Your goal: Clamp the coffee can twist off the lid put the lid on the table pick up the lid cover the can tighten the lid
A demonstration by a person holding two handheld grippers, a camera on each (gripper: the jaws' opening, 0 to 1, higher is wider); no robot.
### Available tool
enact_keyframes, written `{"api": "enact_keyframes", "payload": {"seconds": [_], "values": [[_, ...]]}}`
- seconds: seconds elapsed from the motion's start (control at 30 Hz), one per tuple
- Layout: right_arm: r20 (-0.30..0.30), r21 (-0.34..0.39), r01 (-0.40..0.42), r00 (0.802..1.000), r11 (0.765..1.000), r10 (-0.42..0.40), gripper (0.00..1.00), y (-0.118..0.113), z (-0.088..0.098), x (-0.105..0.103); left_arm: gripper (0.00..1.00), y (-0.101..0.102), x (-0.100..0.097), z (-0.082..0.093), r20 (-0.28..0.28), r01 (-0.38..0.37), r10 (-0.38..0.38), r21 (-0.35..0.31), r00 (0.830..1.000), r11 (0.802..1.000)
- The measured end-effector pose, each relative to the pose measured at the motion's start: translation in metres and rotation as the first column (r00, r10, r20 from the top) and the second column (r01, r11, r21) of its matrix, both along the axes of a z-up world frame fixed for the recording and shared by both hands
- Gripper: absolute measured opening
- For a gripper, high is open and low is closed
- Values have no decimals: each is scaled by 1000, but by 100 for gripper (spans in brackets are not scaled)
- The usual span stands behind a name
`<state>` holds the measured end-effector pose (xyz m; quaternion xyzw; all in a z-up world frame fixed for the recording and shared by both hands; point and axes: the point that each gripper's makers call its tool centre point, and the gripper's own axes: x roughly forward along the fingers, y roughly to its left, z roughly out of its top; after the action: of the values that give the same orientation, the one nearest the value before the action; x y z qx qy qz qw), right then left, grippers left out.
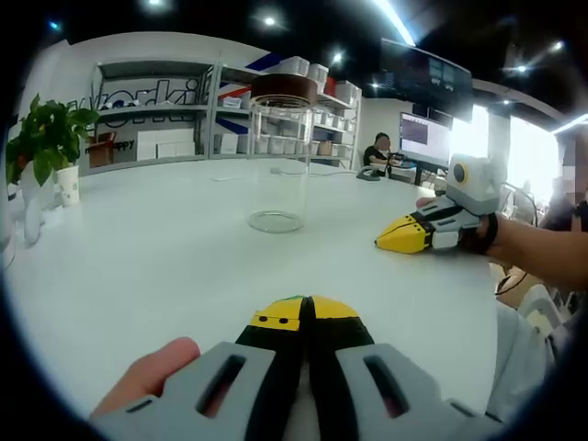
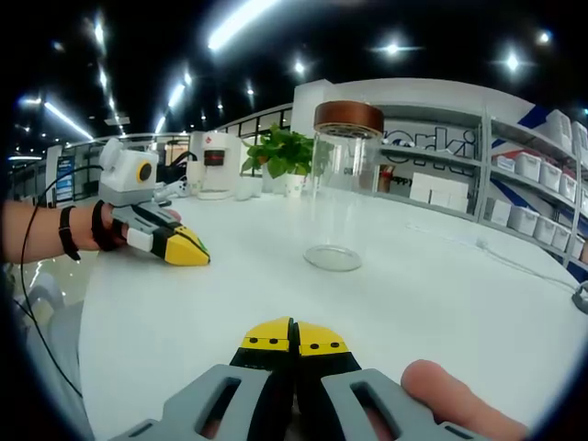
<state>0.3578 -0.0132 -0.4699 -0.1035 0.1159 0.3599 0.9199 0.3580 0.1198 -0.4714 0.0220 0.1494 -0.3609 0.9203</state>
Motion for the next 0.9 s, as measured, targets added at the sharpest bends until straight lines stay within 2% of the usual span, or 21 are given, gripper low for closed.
{"api": "enact_keyframes", "payload": {"seconds": [0.9], "values": [[13, -5, -19, 1000, 1000, 19, 0, 3, 0, -7, 0, -4, -7, 1, 13, -8, 8, 6, 1000, 1000]]}}
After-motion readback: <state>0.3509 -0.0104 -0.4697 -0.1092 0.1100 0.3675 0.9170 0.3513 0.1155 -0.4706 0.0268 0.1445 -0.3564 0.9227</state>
